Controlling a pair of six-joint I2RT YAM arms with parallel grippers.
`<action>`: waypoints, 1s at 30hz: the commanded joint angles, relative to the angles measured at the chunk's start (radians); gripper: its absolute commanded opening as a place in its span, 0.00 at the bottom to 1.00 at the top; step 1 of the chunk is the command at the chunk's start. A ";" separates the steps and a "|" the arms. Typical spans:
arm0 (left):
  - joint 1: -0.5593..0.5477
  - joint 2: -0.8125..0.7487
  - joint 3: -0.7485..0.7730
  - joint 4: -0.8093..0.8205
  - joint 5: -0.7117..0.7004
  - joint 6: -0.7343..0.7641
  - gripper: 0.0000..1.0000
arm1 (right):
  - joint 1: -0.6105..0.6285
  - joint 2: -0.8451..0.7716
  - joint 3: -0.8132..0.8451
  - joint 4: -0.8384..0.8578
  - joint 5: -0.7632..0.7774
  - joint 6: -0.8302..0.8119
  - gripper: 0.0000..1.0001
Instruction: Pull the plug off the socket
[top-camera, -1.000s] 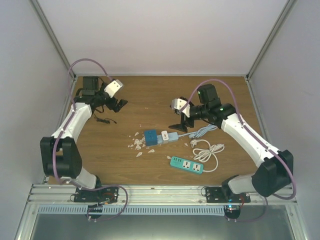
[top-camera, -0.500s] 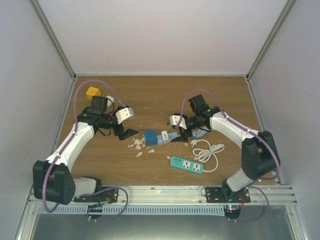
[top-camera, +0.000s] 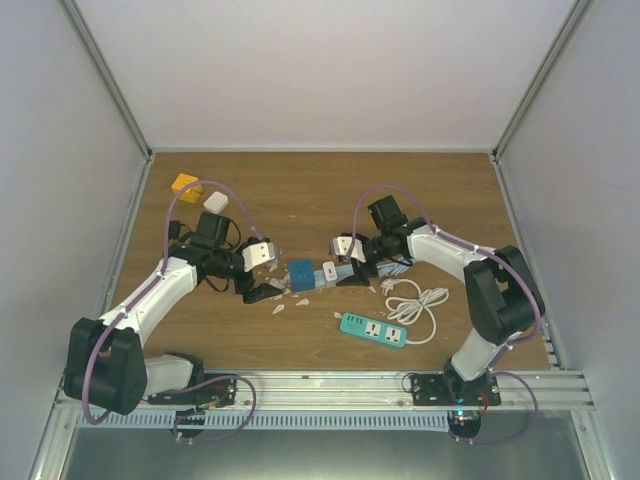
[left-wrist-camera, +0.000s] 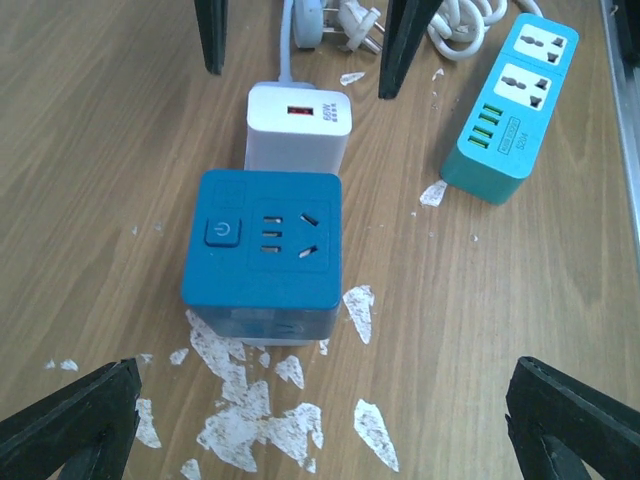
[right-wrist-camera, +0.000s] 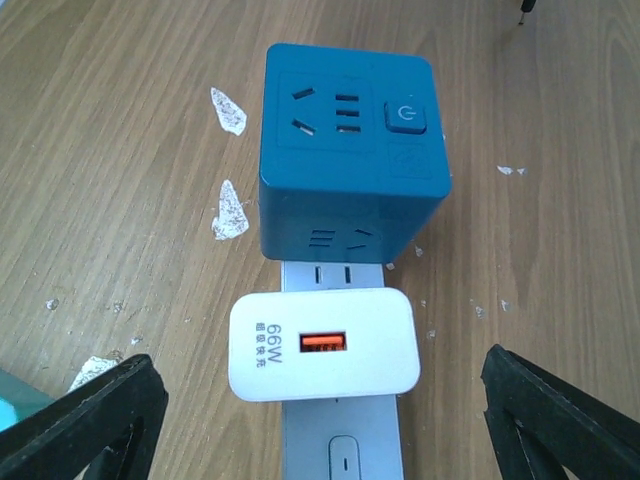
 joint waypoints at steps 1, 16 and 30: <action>-0.010 0.007 -0.025 0.111 0.009 0.025 0.99 | 0.011 0.025 -0.004 0.031 0.015 -0.043 0.87; -0.057 0.144 -0.039 0.313 0.001 -0.027 0.99 | 0.027 0.098 0.038 0.075 0.032 0.035 0.88; -0.107 0.289 -0.017 0.435 -0.078 -0.071 0.92 | 0.049 0.154 0.034 0.157 0.056 0.049 0.77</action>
